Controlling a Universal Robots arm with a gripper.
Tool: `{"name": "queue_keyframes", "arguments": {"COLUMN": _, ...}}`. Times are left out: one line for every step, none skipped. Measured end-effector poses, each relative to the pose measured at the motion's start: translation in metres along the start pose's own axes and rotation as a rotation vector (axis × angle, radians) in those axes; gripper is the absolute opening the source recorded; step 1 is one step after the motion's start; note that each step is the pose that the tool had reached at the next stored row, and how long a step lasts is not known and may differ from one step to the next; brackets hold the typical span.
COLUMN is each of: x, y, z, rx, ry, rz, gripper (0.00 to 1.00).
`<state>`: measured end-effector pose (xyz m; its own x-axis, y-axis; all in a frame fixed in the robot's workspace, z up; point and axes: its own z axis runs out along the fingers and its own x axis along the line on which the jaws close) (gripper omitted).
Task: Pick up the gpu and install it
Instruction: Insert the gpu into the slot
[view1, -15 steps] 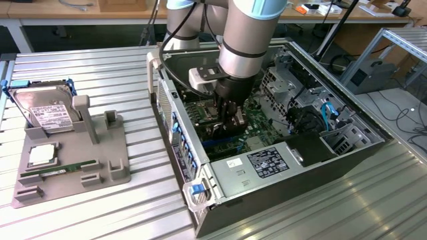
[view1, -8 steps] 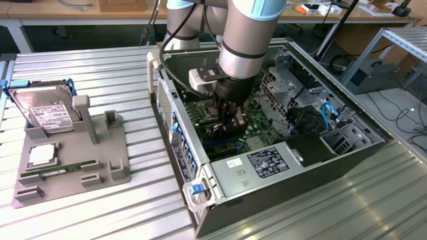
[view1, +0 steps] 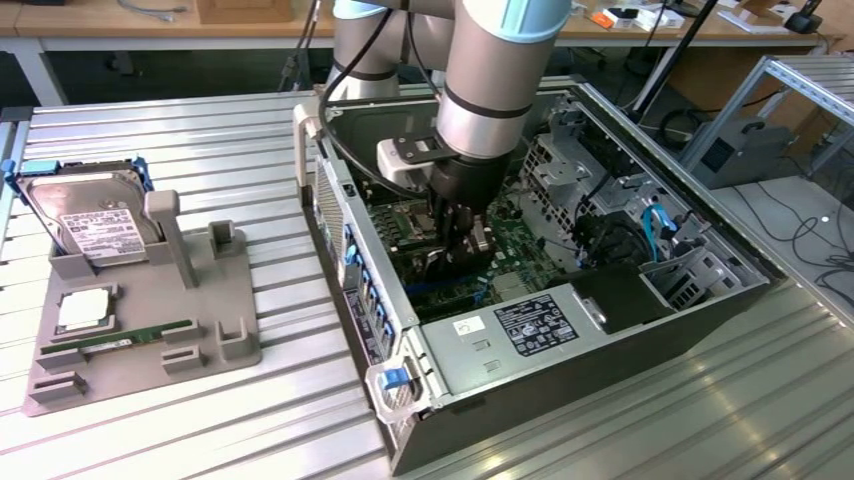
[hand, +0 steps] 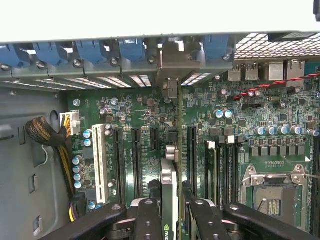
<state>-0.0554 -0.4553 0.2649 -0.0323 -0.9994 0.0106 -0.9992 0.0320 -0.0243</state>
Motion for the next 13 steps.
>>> {"name": "queue_keyframes", "arguments": {"x": 0.0000, "y": 0.0002, "z": 0.0000, "rx": -0.0001, "ry": -0.0024, "rz": 0.000, "gripper": 0.27}}
{"name": "queue_keyframes", "arguments": {"x": 0.0000, "y": 0.0002, "z": 0.0004, "rx": -0.0001, "ry": -0.0030, "rz": 0.000, "gripper": 0.27}}
{"name": "queue_keyframes", "arguments": {"x": 0.0001, "y": 0.0003, "z": 0.0008, "rx": -0.0002, "ry": -0.0034, "rz": 0.000, "gripper": 0.27}}
{"name": "queue_keyframes", "arguments": {"x": 0.0000, "y": 0.0003, "z": 0.0011, "rx": -0.0002, "ry": -0.0036, "rz": 0.000, "gripper": 0.27}}
{"name": "queue_keyframes", "arguments": {"x": 0.0000, "y": 0.0004, "z": 0.0014, "rx": -0.0002, "ry": -0.0038, "rz": 0.000, "gripper": 0.27}}
{"name": "queue_keyframes", "arguments": {"x": 0.0000, "y": 0.0004, "z": 0.0015, "rx": -0.0003, "ry": -0.0042, "rz": 0.000, "gripper": 0.27}}
{"name": "queue_keyframes", "arguments": {"x": 0.0000, "y": 0.0004, "z": 0.0016, "rx": -0.0002, "ry": -0.0051, "rz": 0.000, "gripper": 0.27}}
{"name": "queue_keyframes", "arguments": {"x": 0.0000, "y": 0.0004, "z": 0.0017, "rx": -0.0003, "ry": -0.0063, "rz": 0.000, "gripper": 0.27}}
{"name": "queue_keyframes", "arguments": {"x": 0.0000, "y": 0.0004, "z": 0.0017, "rx": -0.0003, "ry": -0.0073, "rz": 0.000, "gripper": 0.27}}
{"name": "queue_keyframes", "arguments": {"x": 0.0000, "y": 0.0004, "z": 0.0017, "rx": -0.0004, "ry": -0.0093, "rz": 0.000, "gripper": 0.27}}
{"name": "queue_keyframes", "arguments": {"x": 0.0000, "y": 0.0004, "z": 0.0018, "rx": -0.0004, "ry": -0.0121, "rz": 0.000, "gripper": 0.27}}
{"name": "queue_keyframes", "arguments": {"x": 0.0002, "y": 0.0004, "z": 0.0020, "rx": -0.0004, "ry": -0.0126, "rz": 0.000, "gripper": 0.27}}
{"name": "queue_keyframes", "arguments": {"x": 0.0004, "y": 0.0004, "z": 0.0022, "rx": -0.0004, "ry": -0.0126, "rz": 0.000, "gripper": 0.27}}
